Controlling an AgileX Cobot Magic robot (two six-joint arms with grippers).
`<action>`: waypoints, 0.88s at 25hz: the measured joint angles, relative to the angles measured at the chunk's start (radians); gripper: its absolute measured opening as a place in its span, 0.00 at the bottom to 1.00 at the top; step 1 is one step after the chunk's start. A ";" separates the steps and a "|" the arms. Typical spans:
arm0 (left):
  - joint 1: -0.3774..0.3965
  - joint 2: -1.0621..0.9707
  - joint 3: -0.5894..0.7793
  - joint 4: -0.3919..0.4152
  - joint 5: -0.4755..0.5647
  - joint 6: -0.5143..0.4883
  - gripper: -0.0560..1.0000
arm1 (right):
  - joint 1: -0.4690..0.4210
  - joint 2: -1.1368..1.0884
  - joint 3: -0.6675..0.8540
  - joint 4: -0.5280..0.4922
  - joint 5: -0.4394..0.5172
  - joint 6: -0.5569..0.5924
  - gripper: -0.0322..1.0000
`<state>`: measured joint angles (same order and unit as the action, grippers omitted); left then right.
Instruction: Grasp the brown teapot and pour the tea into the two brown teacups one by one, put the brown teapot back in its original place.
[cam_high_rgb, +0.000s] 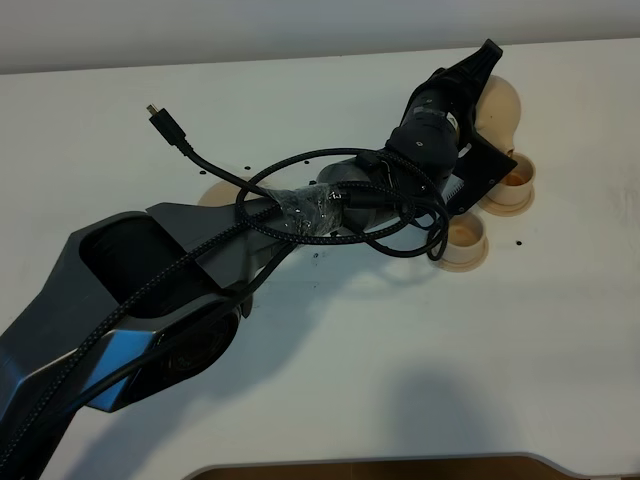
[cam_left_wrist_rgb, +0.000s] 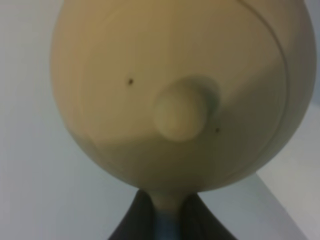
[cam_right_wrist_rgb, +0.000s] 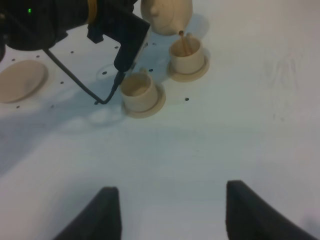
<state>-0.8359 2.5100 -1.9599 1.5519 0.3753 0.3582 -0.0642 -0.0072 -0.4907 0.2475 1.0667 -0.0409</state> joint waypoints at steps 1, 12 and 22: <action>0.000 0.000 0.000 0.006 0.000 0.000 0.19 | 0.000 0.000 0.000 0.000 0.000 0.000 0.50; 0.000 0.000 0.000 0.016 -0.002 0.000 0.19 | 0.000 0.000 0.000 0.000 0.000 0.000 0.50; 0.006 0.000 0.000 0.019 0.012 0.000 0.19 | 0.000 0.000 0.000 0.000 0.000 0.000 0.50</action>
<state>-0.8294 2.5100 -1.9599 1.5707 0.3869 0.3582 -0.0642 -0.0072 -0.4907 0.2475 1.0667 -0.0409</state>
